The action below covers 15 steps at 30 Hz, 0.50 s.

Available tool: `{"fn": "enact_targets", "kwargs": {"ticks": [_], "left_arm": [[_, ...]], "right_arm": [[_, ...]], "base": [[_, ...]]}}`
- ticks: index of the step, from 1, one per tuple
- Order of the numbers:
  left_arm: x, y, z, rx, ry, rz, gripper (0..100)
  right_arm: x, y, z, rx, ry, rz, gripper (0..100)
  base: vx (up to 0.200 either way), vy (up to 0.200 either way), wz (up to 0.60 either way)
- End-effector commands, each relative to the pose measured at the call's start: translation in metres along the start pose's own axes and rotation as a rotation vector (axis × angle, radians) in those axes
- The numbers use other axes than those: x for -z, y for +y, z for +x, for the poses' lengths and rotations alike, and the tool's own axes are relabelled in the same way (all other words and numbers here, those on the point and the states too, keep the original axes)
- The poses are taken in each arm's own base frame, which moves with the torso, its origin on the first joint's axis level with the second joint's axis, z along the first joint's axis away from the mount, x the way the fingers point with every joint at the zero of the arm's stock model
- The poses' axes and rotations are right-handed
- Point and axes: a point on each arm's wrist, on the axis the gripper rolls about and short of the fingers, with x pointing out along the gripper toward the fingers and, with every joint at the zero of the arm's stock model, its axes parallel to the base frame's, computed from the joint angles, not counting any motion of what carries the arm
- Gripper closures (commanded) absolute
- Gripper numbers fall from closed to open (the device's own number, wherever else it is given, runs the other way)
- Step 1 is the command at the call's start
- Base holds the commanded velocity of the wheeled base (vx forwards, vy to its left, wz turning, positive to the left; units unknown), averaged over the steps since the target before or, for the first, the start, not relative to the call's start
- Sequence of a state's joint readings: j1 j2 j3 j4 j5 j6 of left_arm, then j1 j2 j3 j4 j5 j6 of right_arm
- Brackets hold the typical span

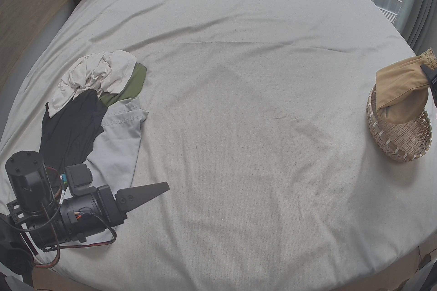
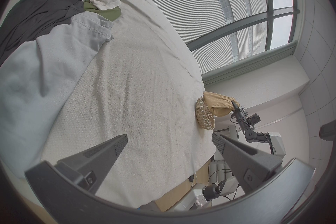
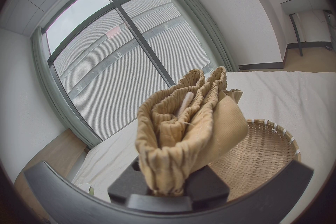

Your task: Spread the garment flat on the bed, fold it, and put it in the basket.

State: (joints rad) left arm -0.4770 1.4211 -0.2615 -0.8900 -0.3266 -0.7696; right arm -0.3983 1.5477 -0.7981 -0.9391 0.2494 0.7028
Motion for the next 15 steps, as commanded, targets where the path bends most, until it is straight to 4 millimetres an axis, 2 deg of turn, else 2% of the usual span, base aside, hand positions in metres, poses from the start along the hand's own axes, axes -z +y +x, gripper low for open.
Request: {"fn": "enact_targets", "kwargs": {"ticks": [1, 15], "left_arm": [[0.0010, 0.0008, -0.0003, -0.002, 0.002, -0.002, 0], [0.0022, 0.0018, -0.0005, 0.000, 0.003, -0.001, 0]], "right_arm": [[0.0056, -0.0061, 0.0036, 0.017, 0.020, 0.006, 100], [0.0104, -0.0094, 0.0013, 0.030, 0.038, 0.012, 100]], "base": [[0.000, 0.000, 0.00], [0.000, 0.000, 0.00]]}}
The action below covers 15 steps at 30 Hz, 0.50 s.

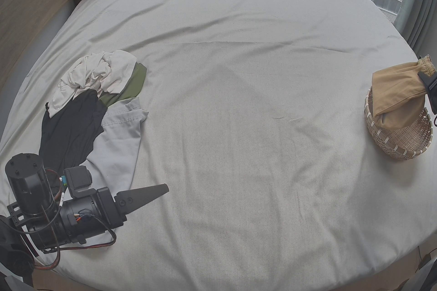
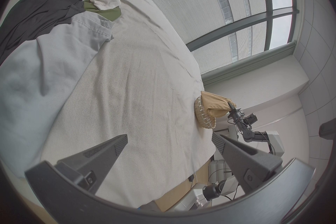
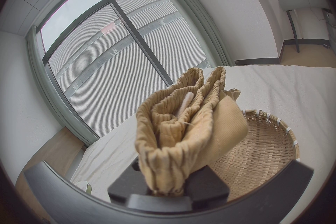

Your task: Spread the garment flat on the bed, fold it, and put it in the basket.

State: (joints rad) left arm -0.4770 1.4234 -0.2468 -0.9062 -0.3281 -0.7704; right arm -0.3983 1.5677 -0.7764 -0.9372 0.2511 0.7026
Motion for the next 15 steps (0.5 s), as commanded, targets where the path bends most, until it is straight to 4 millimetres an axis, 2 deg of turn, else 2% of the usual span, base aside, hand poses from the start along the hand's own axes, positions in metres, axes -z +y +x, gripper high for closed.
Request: {"fn": "enact_targets", "kwargs": {"ticks": [1, 15], "left_arm": [[0.0001, 0.0002, 0.0003, -0.001, 0.001, 0.000, 0], [-0.0001, 0.0002, 0.0006, 0.000, 0.000, 0.001, 0]], "right_arm": [[0.0016, -0.0014, -0.0003, 0.005, 0.006, 0.002, 100], [0.0057, -0.0058, -0.0029, 0.022, 0.019, 0.005, 100]], "base": [[0.000, 0.000, 0.00], [0.000, 0.000, 0.00]]}}
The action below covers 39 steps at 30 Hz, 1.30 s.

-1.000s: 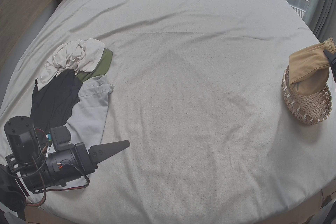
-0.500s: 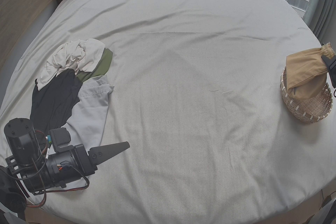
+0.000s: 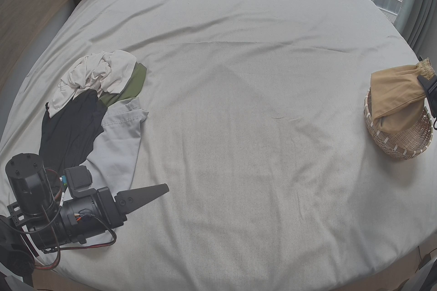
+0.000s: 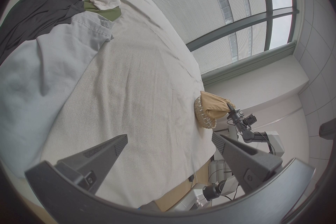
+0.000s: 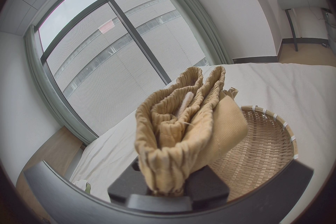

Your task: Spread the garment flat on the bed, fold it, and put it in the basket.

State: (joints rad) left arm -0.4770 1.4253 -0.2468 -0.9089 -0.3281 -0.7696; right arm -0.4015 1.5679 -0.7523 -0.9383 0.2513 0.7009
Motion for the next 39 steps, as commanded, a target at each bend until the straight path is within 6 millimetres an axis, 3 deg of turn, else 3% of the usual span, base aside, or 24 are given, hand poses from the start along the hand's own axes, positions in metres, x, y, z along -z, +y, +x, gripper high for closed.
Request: {"fn": "enact_targets", "kwargs": {"ticks": [1, 3, 4, 9, 14, 23, 29, 35, 39], "left_arm": [[0.000, 0.000, 0.000, 0.000, 0.000, -0.001, 0], [-0.001, -0.001, 0.000, 0.003, -0.003, 0.001, 0], [-0.001, -0.001, 0.000, 0.003, -0.003, 0.001, 0], [-0.001, -0.001, 0.000, 0.004, -0.004, 0.003, 0], [-0.002, -0.002, 0.000, 0.009, -0.007, 0.005, 0], [-0.002, -0.004, 0.000, 0.034, -0.024, 0.017, 0], [-0.002, -0.006, -0.001, 0.046, -0.026, 0.023, 0], [0.005, -0.016, -0.006, 0.112, -0.026, 0.090, 0], [0.008, -0.030, -0.016, 0.188, -0.045, 0.198, 0]], "right_arm": [[0.001, -0.002, 0.000, 0.006, 0.005, -0.001, 100], [0.002, -0.002, -0.001, 0.007, 0.006, -0.018, 100], [0.002, -0.002, -0.001, 0.009, 0.008, -0.023, 0], [0.004, -0.004, -0.002, 0.017, 0.015, -0.030, 0], [0.011, -0.002, -0.016, 0.019, 0.043, -0.095, 0], [-0.022, 0.045, -0.068, -0.007, 0.022, -0.194, 0], [-0.026, 0.054, -0.072, -0.012, 0.050, -0.269, 0], [0.013, 0.070, -0.077, -0.135, 0.187, -0.282, 0], [0.049, 0.089, -0.106, -0.312, 0.325, -0.260, 0]], "base": [[0.000, 0.000, 0.00], [0.000, 0.000, 0.00], [0.000, 0.000, 0.00], [0.000, 0.000, 0.00], [0.000, 0.000, 0.00], [0.000, 0.000, 0.00], [0.000, 0.000, 0.00], [0.000, 0.000, 0.00], [0.000, 0.000, 0.00]]}}
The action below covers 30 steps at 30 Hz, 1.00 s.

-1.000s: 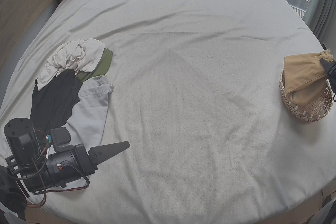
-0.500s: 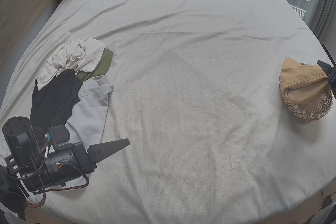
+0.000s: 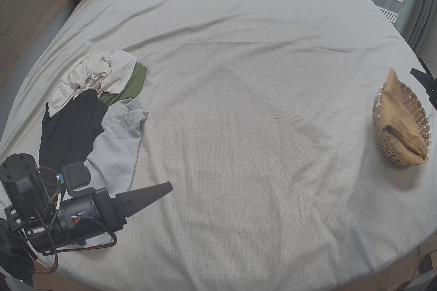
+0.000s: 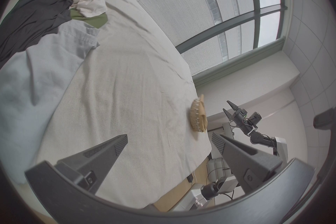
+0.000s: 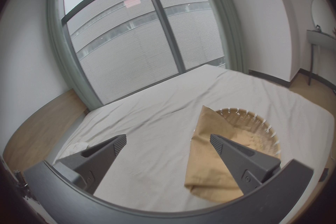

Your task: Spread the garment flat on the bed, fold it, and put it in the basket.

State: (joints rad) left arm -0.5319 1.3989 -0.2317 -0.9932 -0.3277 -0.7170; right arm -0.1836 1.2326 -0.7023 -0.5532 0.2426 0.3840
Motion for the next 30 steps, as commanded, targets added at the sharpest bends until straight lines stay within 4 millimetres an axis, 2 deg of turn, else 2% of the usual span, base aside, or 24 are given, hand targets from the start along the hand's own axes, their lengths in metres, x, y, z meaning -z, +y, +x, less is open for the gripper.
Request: {"fn": "enact_targets", "kwargs": {"ticks": [1, 6, 9, 10, 11, 12, 17, 30], "left_arm": [[0.003, -0.019, -0.013, 0.100, -0.024, 0.124, 0], [0.004, -0.024, -0.031, 0.125, -0.069, 0.182, 0], [0.006, -0.026, -0.047, 0.140, -0.106, 0.191, 0], [0.006, -0.026, -0.047, 0.140, -0.106, 0.191, 0], [0.007, -0.025, -0.057, 0.135, -0.135, 0.194, 0], [0.007, -0.025, -0.057, 0.135, -0.135, 0.194, 0], [0.017, -0.020, -0.083, 0.125, -0.197, 0.203, 0], [0.042, -0.013, -0.128, 0.057, -0.276, 0.255, 0]], "right_arm": [[0.040, 0.038, -0.028, -0.232, 0.129, 0.005, 0], [0.056, 0.046, -0.055, -0.298, 0.153, 0.009, 0], [0.065, 0.041, -0.076, -0.312, 0.143, 0.007, 0], [0.065, 0.041, -0.076, -0.312, 0.143, 0.007, 0], [0.069, 0.037, -0.088, -0.316, 0.132, 0.007, 0], [0.069, 0.037, -0.088, -0.316, 0.132, 0.007, 0], [0.084, 0.025, -0.123, -0.319, 0.083, 0.004, 0], [0.114, 0.004, -0.167, -0.258, 0.012, -0.011, 0]], "base": [[0.000, 0.000, 0.00], [0.000, 0.000, 0.00], [0.000, 0.000, 0.00], [0.000, 0.000, 0.00], [0.000, 0.000, 0.00], [0.000, 0.000, 0.00], [0.000, 0.000, 0.00], [0.000, 0.000, 0.00]]}}
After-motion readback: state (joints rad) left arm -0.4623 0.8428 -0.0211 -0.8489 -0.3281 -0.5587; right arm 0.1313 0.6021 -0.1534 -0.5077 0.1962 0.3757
